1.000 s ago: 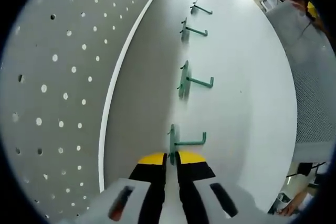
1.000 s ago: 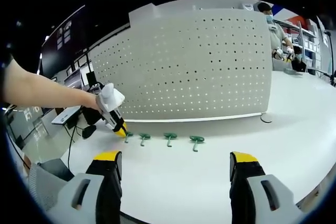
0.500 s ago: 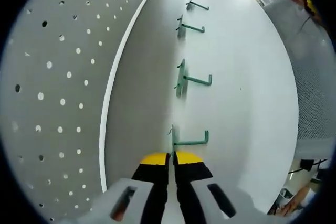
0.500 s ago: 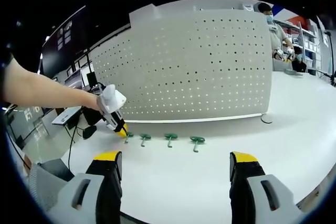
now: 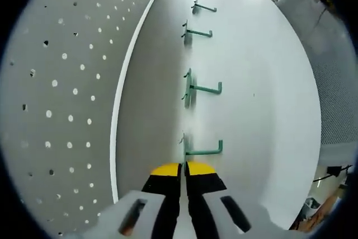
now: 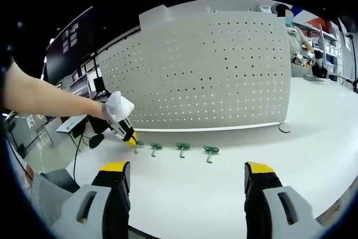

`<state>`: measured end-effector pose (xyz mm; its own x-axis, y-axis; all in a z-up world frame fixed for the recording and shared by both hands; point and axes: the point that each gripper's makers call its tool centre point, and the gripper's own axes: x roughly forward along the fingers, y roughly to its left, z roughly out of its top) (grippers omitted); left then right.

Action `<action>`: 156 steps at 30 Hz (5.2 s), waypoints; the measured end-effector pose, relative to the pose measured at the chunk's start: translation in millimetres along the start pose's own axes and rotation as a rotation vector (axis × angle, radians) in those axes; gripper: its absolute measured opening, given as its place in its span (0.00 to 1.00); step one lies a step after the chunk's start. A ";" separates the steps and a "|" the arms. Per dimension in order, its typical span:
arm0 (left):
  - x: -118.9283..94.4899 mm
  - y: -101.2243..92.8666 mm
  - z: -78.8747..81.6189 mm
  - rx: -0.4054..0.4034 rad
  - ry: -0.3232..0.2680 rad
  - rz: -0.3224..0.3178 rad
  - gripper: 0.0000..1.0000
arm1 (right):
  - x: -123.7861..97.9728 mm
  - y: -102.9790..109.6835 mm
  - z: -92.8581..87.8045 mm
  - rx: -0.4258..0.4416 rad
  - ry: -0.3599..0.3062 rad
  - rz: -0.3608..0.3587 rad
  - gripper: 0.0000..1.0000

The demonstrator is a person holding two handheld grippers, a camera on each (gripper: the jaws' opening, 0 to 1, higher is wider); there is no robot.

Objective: Insert the hook assembly into the mounting plate slot until the hook locks in place.

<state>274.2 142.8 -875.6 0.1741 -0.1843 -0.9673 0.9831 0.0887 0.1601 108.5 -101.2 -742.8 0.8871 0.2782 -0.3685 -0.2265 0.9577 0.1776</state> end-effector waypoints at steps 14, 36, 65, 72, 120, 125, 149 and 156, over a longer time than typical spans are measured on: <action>-32.1 5.6 18.8 -0.056 -0.185 0.068 0.02 | 1.5 4.0 1.2 -0.008 -0.003 0.016 0.81; -100.8 -6.7 76.9 -0.111 -0.512 0.189 0.02 | -10.3 6.9 16.2 -0.037 -0.044 0.032 0.80; -187.6 -19.9 123.9 -0.161 -0.757 0.331 0.02 | -24.8 24.6 64.4 -0.118 -0.132 0.114 0.77; -206.8 -23.3 126.0 -0.199 -0.809 0.381 0.02 | -24.0 33.3 77.7 -0.126 -0.159 0.154 0.76; -269.9 -49.8 145.9 -0.383 -1.120 0.451 0.02 | -36.9 80.1 127.7 -0.164 -0.282 0.287 0.68; -277.0 -54.6 152.9 -0.373 -1.145 0.449 0.02 | -38.5 84.0 135.1 -0.152 -0.306 0.305 0.65; -305.5 -60.6 167.7 -0.457 -1.335 0.383 0.02 | -32.8 127.3 184.1 -0.211 -0.429 0.451 0.46; -313.6 -62.0 173.3 -0.468 -1.374 0.376 0.02 | -30.2 132.9 199.4 -0.219 -0.462 0.473 0.41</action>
<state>168.4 25.5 -548.0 0.5824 -0.8077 0.0915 0.8100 0.5862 0.0185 131.9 3.0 -526.1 0.7421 0.6559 0.1381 -0.6640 0.7476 0.0171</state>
